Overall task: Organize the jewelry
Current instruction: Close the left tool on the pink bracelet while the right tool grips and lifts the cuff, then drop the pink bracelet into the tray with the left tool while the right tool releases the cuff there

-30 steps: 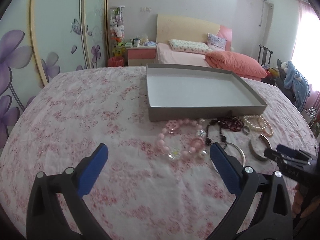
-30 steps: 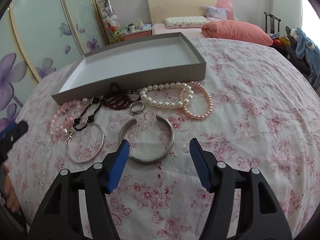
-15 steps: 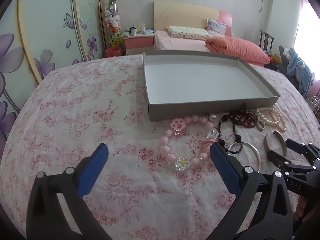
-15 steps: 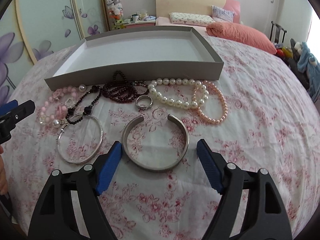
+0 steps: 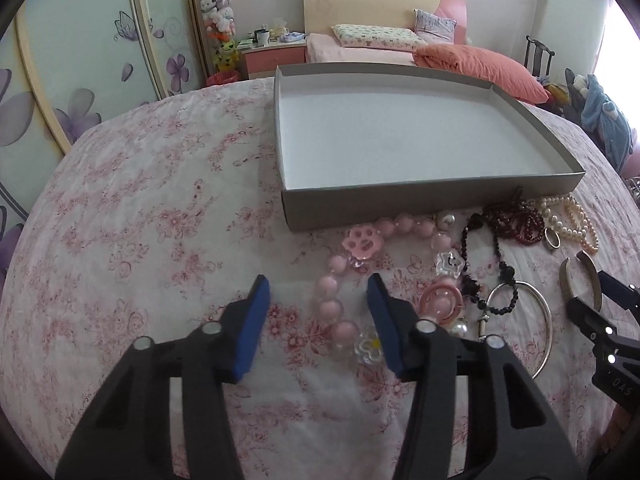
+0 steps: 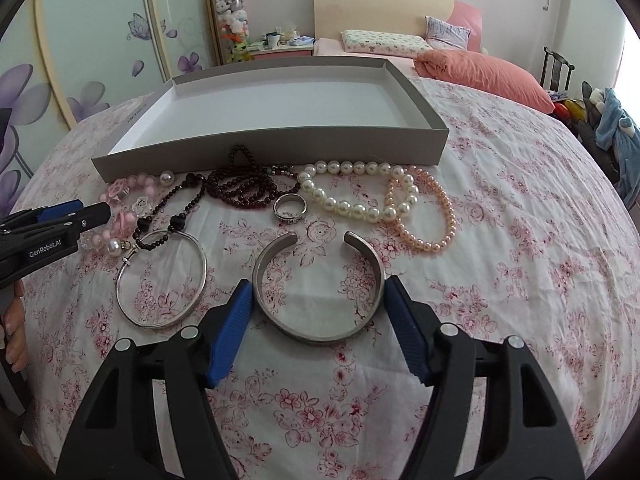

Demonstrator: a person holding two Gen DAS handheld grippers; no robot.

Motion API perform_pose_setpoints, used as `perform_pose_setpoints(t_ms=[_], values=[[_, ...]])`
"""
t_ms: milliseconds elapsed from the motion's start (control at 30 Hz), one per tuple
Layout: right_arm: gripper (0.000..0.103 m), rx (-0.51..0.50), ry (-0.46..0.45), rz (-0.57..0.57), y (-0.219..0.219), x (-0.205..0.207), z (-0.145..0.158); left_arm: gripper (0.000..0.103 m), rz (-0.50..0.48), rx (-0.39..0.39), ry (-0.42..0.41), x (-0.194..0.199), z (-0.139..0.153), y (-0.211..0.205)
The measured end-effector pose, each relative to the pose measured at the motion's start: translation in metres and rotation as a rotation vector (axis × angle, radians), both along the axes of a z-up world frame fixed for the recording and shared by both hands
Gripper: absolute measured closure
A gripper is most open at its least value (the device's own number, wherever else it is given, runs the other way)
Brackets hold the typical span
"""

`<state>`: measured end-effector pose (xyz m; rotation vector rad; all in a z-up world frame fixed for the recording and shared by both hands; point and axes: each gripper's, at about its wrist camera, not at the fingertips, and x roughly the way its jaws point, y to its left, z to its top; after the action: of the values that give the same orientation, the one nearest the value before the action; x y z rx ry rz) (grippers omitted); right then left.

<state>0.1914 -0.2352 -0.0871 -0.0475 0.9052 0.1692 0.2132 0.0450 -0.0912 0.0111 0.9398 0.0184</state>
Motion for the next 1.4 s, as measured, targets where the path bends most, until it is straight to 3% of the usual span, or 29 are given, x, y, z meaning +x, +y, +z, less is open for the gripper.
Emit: perform_pose_setpoints(t_ms=[67, 133, 300, 867, 1400], values=[[0.036, 0.001, 0.0, 0.0, 0.0, 0.0, 0.0, 0.078, -0.003, 0.001, -0.003, -0.001, 0.0, 0.0], [0.036, 0.003, 0.0, 0.0, 0.0, 0.0, 0.0, 0.089, -0.015, -0.004, -0.003, -0.004, 0.0, -0.003], [0.037, 0.025, -0.003, -0.002, -0.002, 0.0, 0.002, 0.089, -0.012, -0.029, -0.018, -0.012, 0.004, -0.001], [0.037, 0.055, -0.109, 0.023, -0.006, -0.008, 0.023, 0.089, -0.054, -0.138, -0.238, -0.041, 0.066, -0.004], [0.037, 0.086, -0.229, 0.033, -0.009, -0.016, 0.05, 0.089, -0.08, -0.174, -0.349, -0.062, 0.097, -0.01]])
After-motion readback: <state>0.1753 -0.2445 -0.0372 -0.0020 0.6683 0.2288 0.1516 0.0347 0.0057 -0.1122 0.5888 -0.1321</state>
